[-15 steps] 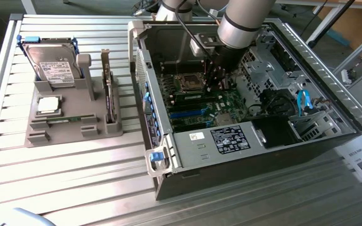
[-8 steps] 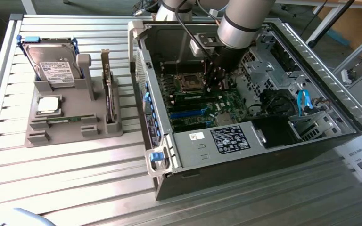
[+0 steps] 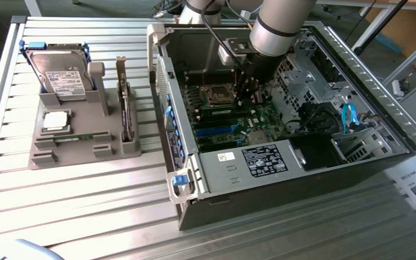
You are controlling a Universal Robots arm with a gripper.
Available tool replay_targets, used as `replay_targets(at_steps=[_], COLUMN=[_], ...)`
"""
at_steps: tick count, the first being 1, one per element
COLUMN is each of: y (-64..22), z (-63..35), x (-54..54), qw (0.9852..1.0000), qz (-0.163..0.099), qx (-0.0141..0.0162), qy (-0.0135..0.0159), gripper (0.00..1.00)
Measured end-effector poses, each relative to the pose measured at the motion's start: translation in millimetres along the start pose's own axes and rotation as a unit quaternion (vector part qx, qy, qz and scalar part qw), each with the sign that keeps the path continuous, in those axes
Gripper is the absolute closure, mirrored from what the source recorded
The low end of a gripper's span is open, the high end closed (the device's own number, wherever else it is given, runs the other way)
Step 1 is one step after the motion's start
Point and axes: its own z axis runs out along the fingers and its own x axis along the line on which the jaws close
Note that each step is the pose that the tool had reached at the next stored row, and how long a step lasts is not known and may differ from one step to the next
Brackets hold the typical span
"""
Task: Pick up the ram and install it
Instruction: 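Insert the ram into the slot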
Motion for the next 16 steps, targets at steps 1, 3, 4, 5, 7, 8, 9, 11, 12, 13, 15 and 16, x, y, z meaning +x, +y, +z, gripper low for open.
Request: replay_targets(at_steps=[1,3,4,5,7,8,9,11,12,13,15,16], y=[0.0,0.0,0.0,0.0,0.0,0.0,0.0,0.0,0.0,0.0,0.0,0.1], z=[0.1,0.1,0.1,0.1,-0.3,-0.4,-0.4,-0.7,-0.9,-1.1,-1.6,-1.9], x=[0.0,0.0,0.0,-0.1,-0.1,-0.1,-0.1,-0.1,-0.1,-0.1,-0.1,0.0], qw=[1.0000,1.0000,1.0000,1.0000,1.0000,1.0000,1.0000,1.0000,1.0000,1.0000,1.0000,1.0000], qz=[0.000,0.000,0.000,0.000,0.000,0.000,0.000,0.000,0.000,0.000,0.000,0.000], qx=[0.0000,0.0000,0.0001,0.0001,0.0001,0.0001,0.0001,0.0001,0.0001,0.0001,0.0001,0.0001], qy=[-0.0001,-0.0001,-0.0002,-0.0003,-0.0003,-0.0004,-0.0003,-0.0002,-0.0002,-0.0003,-0.0003,-0.0002], gripper=[0.88,0.88,0.88,0.88,0.88,0.88,0.88,0.88,0.88,0.88,0.88,0.88])
